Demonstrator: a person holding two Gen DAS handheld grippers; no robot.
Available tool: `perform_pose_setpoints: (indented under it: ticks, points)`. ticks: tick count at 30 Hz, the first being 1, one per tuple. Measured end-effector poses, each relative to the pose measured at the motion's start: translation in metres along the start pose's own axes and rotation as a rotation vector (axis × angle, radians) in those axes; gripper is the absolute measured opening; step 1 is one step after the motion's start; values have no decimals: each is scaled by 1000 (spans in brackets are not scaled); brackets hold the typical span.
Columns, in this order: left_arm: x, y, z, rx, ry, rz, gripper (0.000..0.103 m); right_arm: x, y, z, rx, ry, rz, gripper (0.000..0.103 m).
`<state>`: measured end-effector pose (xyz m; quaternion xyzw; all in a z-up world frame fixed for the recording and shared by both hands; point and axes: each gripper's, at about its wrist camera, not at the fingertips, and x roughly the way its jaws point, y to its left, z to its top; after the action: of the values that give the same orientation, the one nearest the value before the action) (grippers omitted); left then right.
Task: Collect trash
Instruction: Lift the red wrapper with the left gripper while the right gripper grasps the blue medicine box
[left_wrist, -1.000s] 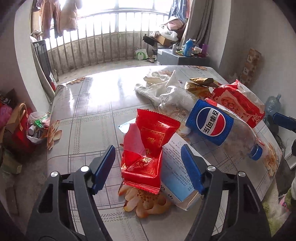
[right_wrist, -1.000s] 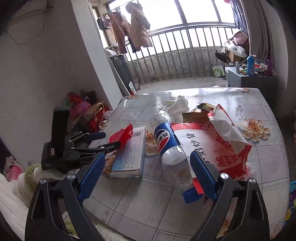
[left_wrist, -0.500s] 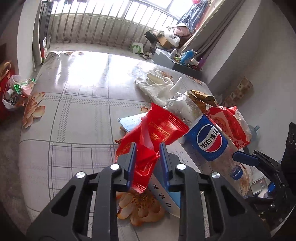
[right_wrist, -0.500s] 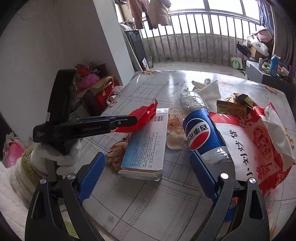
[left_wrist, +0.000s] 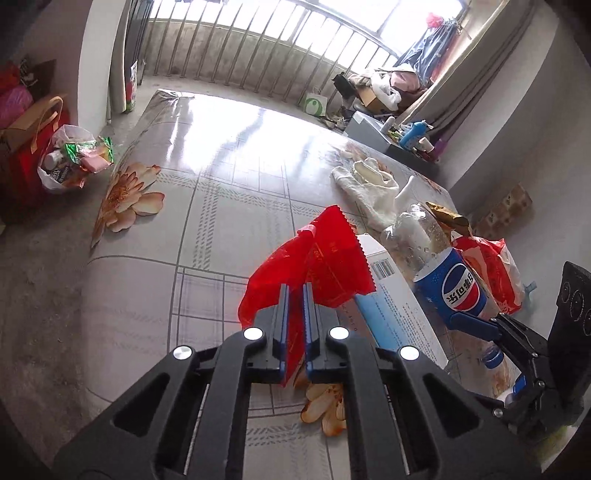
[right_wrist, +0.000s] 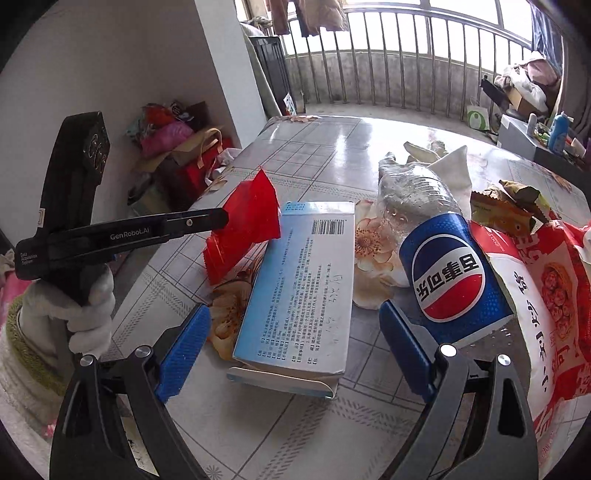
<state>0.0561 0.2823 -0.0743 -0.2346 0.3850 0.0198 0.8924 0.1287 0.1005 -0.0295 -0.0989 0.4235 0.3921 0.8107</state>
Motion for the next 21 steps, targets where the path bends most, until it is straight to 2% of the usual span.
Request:
perform_pose_setpoints:
  ticks: [10, 11, 13, 14, 18, 21]
  points:
    - [1, 14, -7, -42, -1, 23, 4, 36, 12, 5, -31, 99, -75, 90]
    - [0, 15, -11, -44, 1, 25, 4, 38, 11, 5, -22, 107, -80, 89]
    - [-1, 15, -12, -47, 7, 26, 4, 45, 7, 4, 12, 139, -71, 78]
    - [-2, 15, -11, -45, 6, 28, 4, 45, 8, 3, 16, 124, -77, 73]
    - [-15, 10, -5, -26, -22, 41, 4, 36, 5, 0, 63, 120, -35, 70]
    - [-31, 2, -1, -8, -58, 41, 4, 17, 5, -3, 75, 80, -25, 70]
